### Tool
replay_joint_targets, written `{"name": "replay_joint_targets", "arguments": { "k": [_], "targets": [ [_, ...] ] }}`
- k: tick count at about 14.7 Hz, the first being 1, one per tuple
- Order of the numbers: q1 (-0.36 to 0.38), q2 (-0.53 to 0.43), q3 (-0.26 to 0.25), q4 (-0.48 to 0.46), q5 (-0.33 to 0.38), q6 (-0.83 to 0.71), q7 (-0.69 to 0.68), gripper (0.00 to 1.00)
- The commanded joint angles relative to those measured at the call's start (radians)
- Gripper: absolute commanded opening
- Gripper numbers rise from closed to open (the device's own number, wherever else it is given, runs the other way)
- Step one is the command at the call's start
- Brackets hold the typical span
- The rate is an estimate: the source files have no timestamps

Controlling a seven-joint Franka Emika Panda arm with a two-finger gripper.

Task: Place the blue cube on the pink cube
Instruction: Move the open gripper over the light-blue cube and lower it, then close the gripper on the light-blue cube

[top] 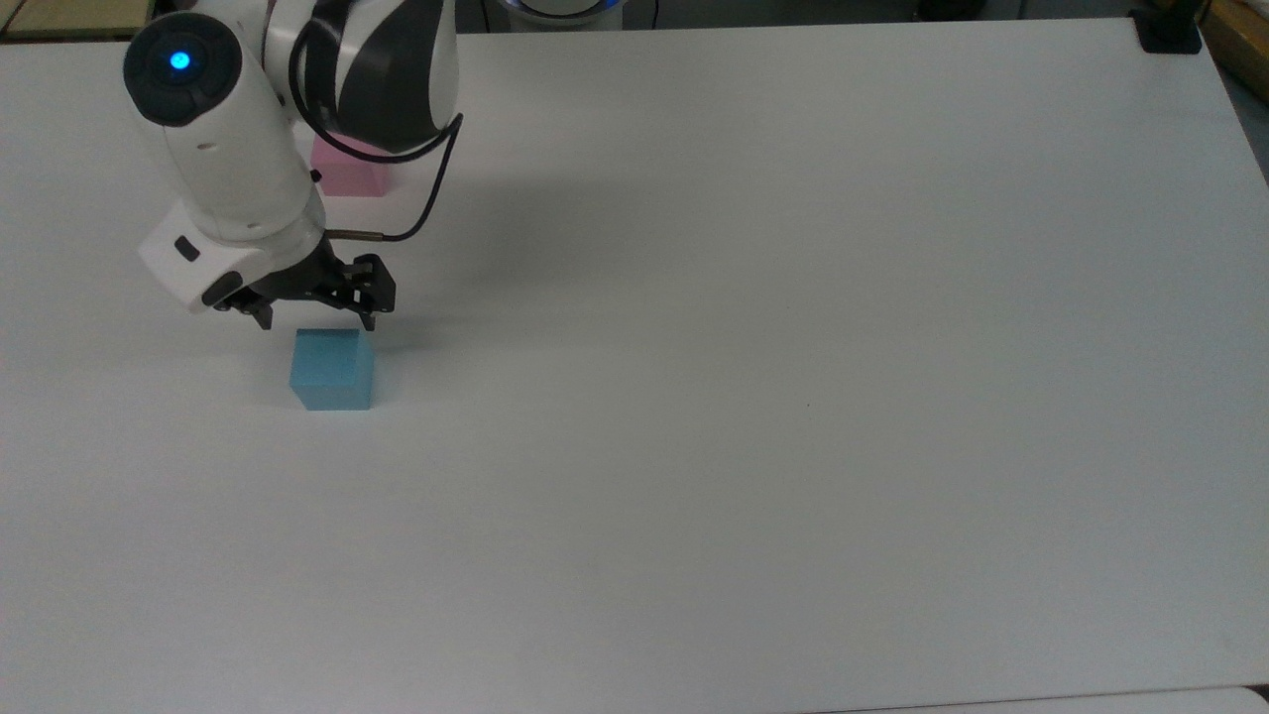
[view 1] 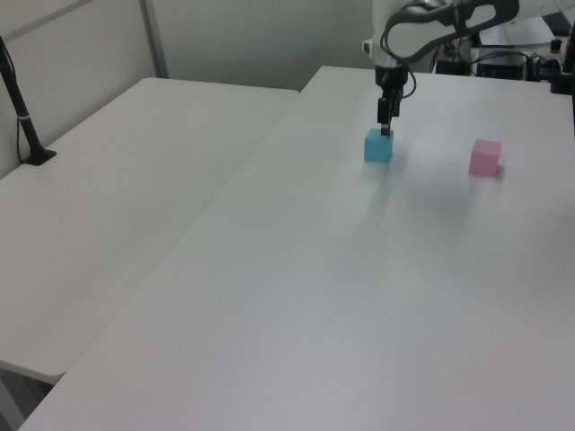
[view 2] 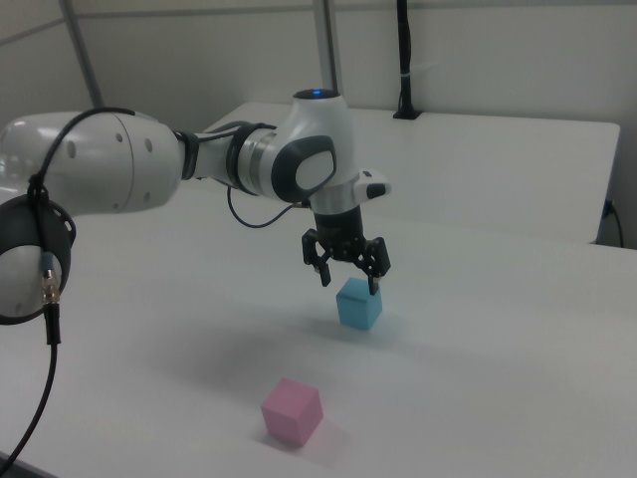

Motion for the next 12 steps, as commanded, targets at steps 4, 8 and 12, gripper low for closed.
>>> {"name": "replay_joint_targets", "arguments": {
  "k": [4, 8, 12],
  "targets": [
    [0.024, 0.04, -0.006, -0.016, -0.016, 0.098, 0.082, 1.0],
    [0.023, 0.073, -0.006, -0.014, -0.03, 0.113, 0.085, 1.0],
    [0.023, 0.082, -0.006, -0.012, -0.027, 0.15, 0.094, 0.83]
  ]
}}
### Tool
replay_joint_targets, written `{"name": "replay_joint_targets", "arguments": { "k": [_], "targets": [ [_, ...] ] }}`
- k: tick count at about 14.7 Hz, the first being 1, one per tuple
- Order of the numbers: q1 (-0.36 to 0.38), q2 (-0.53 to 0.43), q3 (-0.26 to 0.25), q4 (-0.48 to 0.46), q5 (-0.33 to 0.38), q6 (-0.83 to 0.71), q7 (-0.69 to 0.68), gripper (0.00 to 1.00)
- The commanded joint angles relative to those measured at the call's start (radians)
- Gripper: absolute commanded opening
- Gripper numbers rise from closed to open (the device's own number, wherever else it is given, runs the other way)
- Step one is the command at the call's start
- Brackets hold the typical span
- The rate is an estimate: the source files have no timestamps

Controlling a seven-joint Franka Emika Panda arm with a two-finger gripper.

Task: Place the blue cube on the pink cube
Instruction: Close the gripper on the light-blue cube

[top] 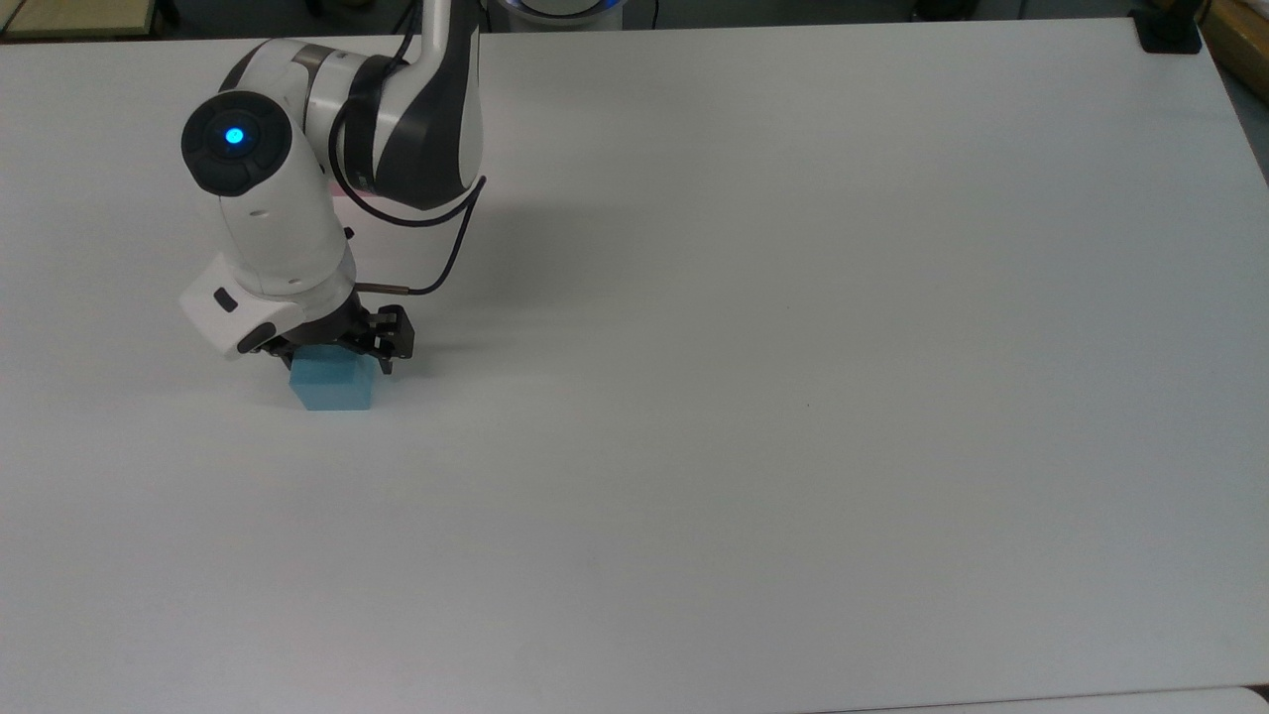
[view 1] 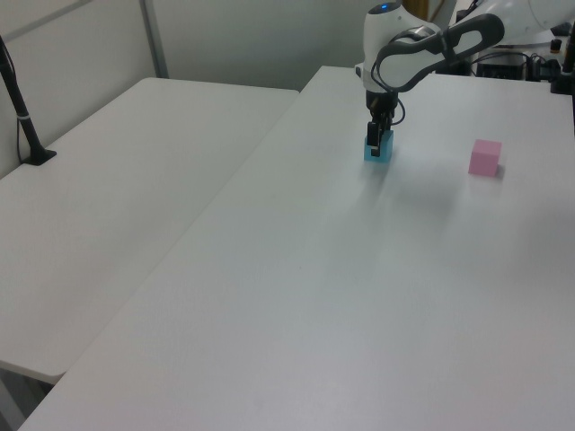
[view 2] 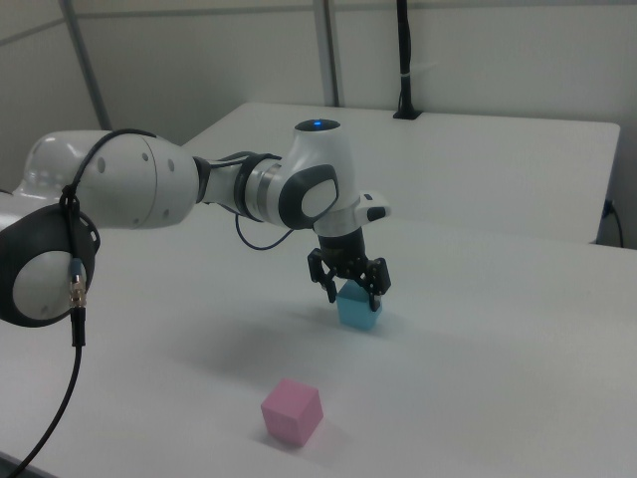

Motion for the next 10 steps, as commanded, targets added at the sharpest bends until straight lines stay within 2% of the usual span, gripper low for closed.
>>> {"name": "replay_joint_targets", "arguments": {
  "k": [1, 3, 4, 8, 10],
  "targets": [
    [0.005, -0.001, -0.005, -0.008, -0.021, 0.039, 0.041, 0.69],
    [0.002, -0.003, -0.005, -0.006, -0.021, 0.039, 0.028, 0.23],
    [0.0, -0.004, -0.005, -0.005, -0.019, 0.039, 0.028, 0.18],
    [-0.001, -0.039, -0.005, -0.003, -0.019, 0.019, 0.029, 0.18],
    [0.005, -0.079, -0.005, 0.006, -0.019, -0.059, 0.028, 0.18]
  ]
}}
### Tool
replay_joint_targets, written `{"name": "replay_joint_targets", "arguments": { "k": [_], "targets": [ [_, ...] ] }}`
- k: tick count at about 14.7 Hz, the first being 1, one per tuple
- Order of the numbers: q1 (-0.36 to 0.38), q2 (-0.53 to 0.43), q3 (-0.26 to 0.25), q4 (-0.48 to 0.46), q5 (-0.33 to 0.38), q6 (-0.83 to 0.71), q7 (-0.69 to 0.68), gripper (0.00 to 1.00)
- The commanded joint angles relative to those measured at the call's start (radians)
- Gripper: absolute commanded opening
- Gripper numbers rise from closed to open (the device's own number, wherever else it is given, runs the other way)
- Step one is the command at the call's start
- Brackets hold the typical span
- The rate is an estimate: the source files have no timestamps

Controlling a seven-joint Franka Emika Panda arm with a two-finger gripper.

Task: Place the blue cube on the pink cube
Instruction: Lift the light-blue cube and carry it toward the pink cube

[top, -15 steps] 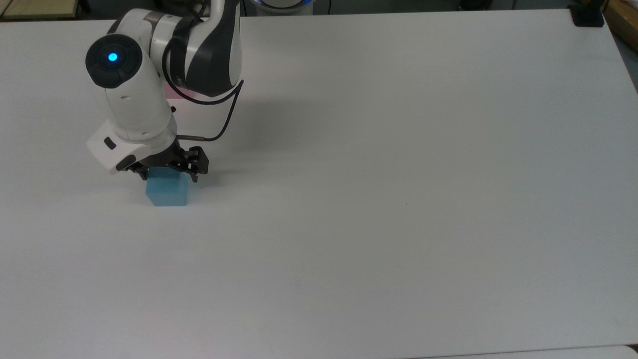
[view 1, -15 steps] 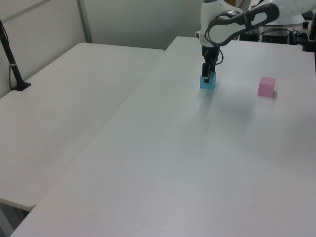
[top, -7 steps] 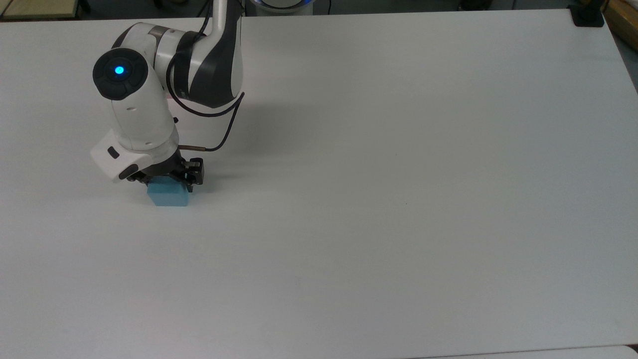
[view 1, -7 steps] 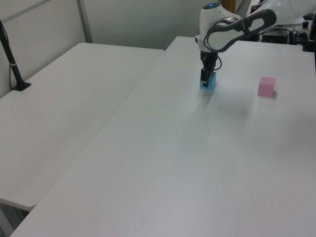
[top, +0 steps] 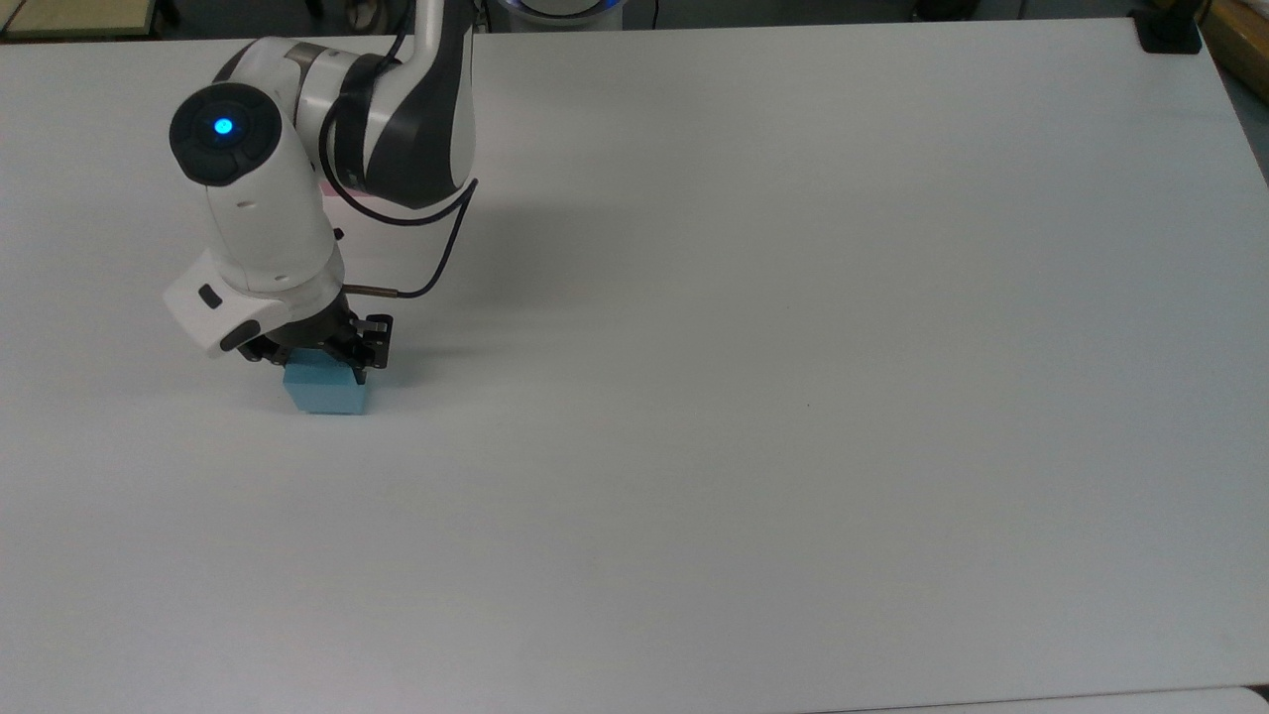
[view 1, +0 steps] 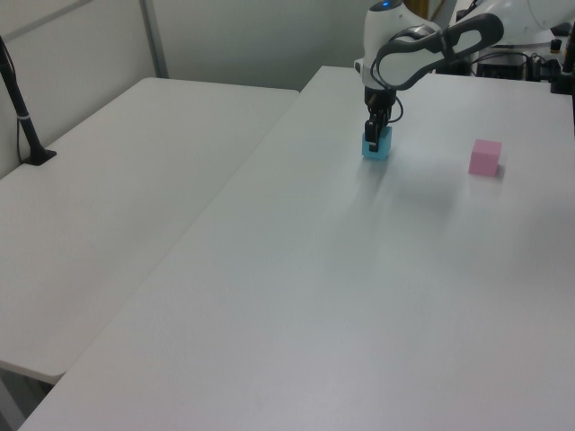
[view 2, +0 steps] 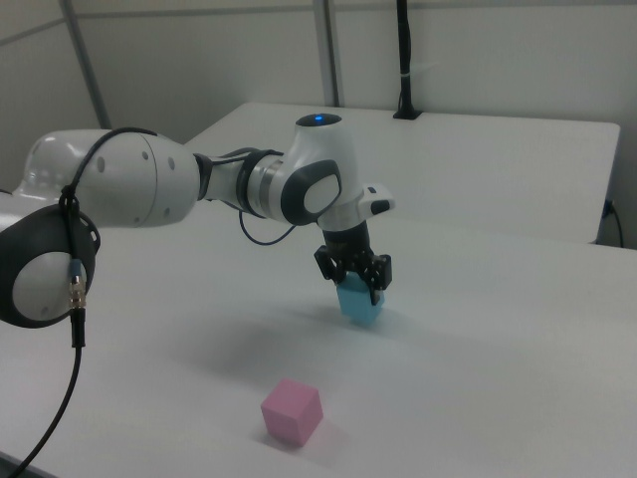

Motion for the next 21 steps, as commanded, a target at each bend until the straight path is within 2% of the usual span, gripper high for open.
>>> {"name": "replay_joint_targets", "arguments": {
  "k": [1, 4, 8, 15, 18, 19, 21],
  "targets": [
    [0.013, -0.102, -0.002, -0.006, -0.017, -0.112, 0.016, 0.18],
    [0.014, -0.154, 0.001, 0.033, -0.009, -0.21, 0.018, 0.18],
    [0.014, -0.167, 0.001, 0.169, -0.007, -0.394, 0.018, 0.18],
    [0.014, -0.237, 0.002, 0.16, -0.004, -0.425, 0.01, 0.19],
    [0.014, -0.315, 0.004, 0.087, -0.003, -0.425, -0.003, 0.19],
    [0.011, -0.366, 0.004, 0.027, -0.003, -0.419, -0.016, 0.18],
    [0.005, -0.517, 0.004, -0.151, -0.003, -0.411, -0.068, 0.18]
  ]
}}
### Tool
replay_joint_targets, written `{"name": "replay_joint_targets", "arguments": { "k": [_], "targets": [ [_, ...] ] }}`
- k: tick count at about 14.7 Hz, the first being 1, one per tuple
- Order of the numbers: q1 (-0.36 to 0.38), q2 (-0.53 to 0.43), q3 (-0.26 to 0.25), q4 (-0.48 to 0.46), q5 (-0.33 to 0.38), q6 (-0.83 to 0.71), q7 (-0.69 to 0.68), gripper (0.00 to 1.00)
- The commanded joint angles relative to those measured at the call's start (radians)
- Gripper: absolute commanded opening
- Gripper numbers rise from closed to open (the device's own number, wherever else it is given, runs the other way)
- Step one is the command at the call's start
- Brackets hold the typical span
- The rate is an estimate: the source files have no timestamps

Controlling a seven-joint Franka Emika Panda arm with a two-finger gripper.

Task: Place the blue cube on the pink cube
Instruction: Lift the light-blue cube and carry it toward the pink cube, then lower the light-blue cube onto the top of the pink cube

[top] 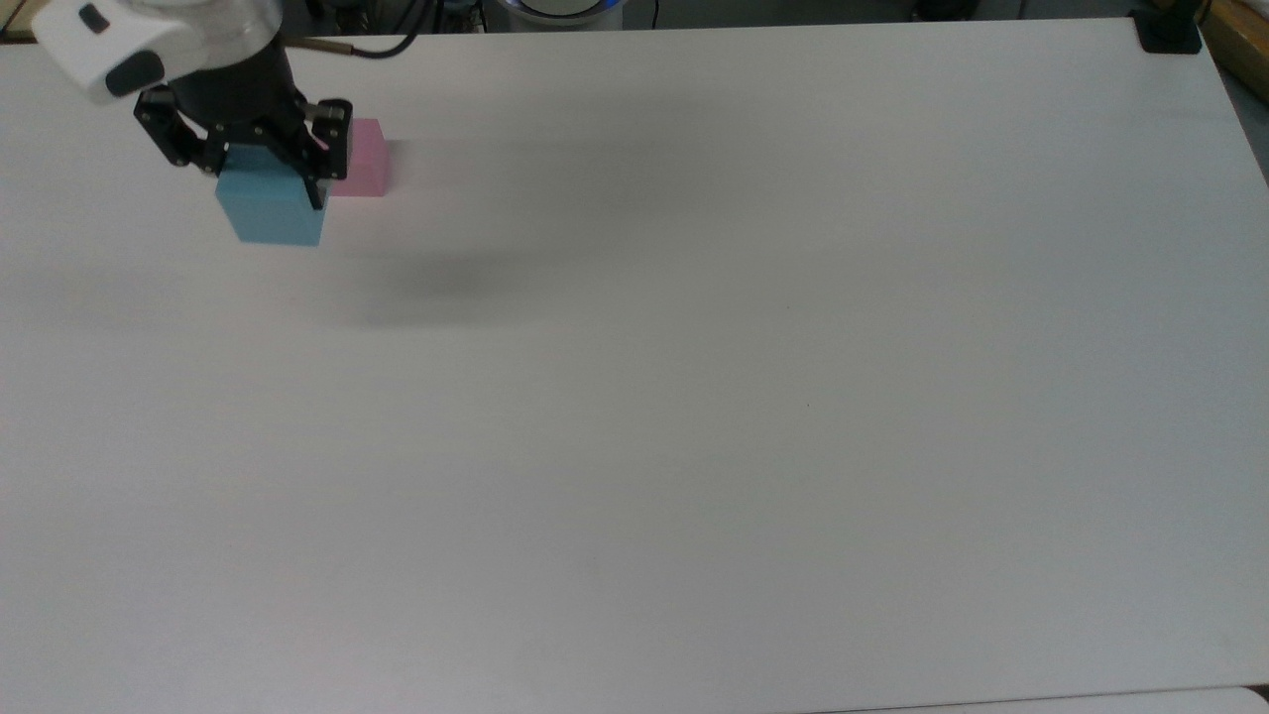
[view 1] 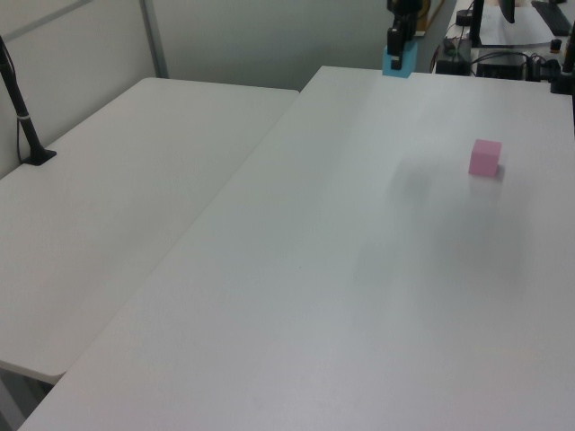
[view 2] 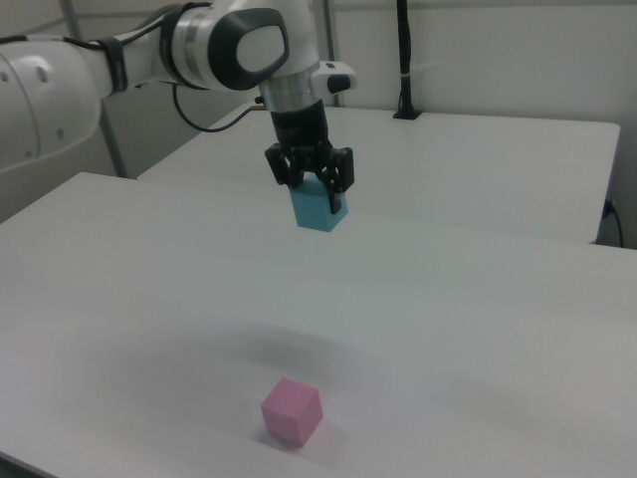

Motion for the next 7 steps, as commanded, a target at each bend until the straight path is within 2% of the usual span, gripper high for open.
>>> {"name": "replay_joint_targets", "arguments": {
  "k": [1, 4, 7],
  "targets": [
    [-0.005, -0.292, 0.0, -0.347, -0.003, 0.027, -0.086, 0.18],
    [-0.033, -0.551, 0.0, -0.646, -0.001, 0.1, -0.17, 0.18],
    [-0.059, -0.65, -0.001, -0.78, -0.001, 0.107, -0.197, 0.18]
  ]
}}
